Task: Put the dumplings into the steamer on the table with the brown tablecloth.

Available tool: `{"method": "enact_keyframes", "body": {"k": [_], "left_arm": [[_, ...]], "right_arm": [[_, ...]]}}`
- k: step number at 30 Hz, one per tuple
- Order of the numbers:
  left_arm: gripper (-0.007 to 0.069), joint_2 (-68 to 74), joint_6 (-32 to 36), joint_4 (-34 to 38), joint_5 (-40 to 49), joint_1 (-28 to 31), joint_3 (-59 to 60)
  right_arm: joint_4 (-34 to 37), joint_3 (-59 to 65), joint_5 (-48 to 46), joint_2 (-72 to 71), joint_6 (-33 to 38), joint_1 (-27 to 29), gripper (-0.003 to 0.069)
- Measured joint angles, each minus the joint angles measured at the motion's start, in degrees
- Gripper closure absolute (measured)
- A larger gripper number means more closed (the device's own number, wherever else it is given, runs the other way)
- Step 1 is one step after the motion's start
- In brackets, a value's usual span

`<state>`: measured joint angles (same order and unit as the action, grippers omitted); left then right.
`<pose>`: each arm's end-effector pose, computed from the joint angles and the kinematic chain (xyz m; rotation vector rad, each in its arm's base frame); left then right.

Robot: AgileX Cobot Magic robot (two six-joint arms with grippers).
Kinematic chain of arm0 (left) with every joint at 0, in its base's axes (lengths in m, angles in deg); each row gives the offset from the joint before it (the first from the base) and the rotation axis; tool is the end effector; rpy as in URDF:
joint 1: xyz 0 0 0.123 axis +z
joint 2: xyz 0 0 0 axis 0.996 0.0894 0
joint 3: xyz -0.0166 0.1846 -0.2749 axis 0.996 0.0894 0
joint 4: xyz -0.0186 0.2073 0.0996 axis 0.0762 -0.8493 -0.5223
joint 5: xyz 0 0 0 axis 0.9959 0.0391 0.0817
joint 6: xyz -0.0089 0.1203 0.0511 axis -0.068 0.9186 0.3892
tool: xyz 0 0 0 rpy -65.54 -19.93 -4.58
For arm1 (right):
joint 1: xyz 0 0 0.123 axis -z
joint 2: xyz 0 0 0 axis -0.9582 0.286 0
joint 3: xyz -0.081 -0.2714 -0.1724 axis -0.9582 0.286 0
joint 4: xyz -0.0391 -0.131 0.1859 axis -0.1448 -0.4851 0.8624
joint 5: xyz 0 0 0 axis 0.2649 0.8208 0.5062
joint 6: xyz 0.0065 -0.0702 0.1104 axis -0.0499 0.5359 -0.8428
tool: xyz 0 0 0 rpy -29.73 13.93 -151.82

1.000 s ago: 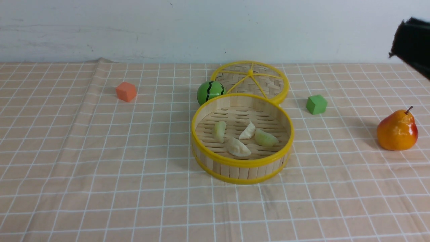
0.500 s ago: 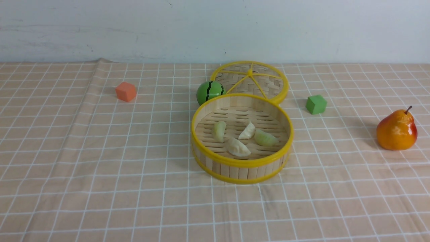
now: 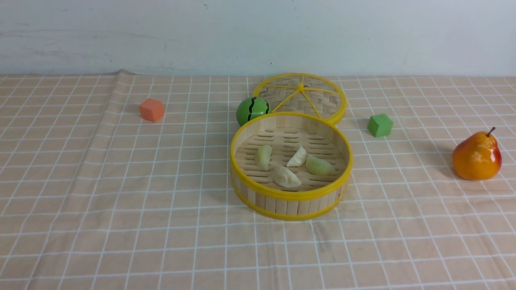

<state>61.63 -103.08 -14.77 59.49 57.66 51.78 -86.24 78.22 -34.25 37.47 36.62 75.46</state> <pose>-0.0197 0.0286 0.2723 -0.0341 1.8675 -0.5067 0.0218 0.0016 0.1608 0.2235 1.8722 0.1389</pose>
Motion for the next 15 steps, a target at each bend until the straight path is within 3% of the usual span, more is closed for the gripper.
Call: {"method": "enact_keyframes", "body": {"k": [15], "left_arm": [[0.0519,0.00,0.00,0.00,0.00,0.00,0.00]], "right_arm": [[-0.74,0.00,0.00,0.00,-0.10,-1.85,0.0671]]}}
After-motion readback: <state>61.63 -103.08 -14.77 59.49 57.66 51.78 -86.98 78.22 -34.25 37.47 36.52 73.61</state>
